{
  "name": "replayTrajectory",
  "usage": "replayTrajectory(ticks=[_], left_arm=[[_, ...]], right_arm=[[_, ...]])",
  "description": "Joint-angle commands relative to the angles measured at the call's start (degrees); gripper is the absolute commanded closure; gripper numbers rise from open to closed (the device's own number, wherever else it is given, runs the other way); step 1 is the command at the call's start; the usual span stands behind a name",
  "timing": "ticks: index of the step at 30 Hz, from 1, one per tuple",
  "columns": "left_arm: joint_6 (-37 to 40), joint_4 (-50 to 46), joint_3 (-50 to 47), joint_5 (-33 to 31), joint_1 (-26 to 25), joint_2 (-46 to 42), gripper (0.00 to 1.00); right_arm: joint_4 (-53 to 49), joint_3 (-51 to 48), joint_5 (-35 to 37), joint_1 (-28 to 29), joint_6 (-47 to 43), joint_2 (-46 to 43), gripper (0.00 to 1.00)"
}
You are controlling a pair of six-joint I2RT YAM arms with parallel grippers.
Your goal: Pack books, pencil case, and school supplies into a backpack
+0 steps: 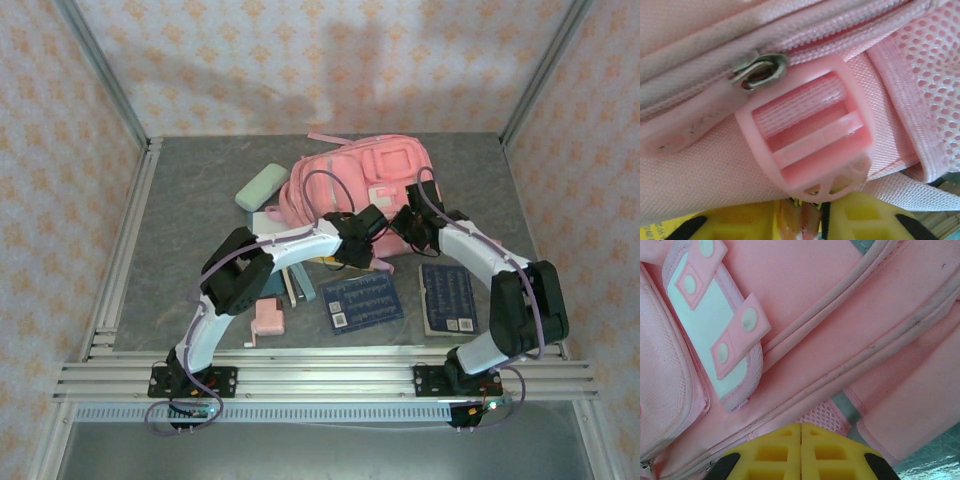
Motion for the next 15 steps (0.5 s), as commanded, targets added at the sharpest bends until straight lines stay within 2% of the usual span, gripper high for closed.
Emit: replayTrajectory(ticks=[1, 5, 8, 15], left_arm=[[-0.4, 0.6, -3.2, 0.2, 0.9, 0.2, 0.78], [0.4, 2.1, -4.1, 1.9, 1.2, -1.3, 0.88], [1.0, 3.1, -4.6, 4.7, 1.9, -2.3, 0.89], [0.2, 5.7, -8.5, 7.2, 3.9, -4.6, 0.75]], right_arm=[[1.0, -0.8, -0.8, -0.3, -0.8, -1.4, 0.95], [0.7, -0.9, -1.0, -0.2, -0.8, -1.9, 0.95], [0.2, -1.2, -1.1, -0.2, -0.9, -2.6, 0.95], [-0.1, -2.3, -1.6, -0.3, -1.1, -3.7, 0.90]])
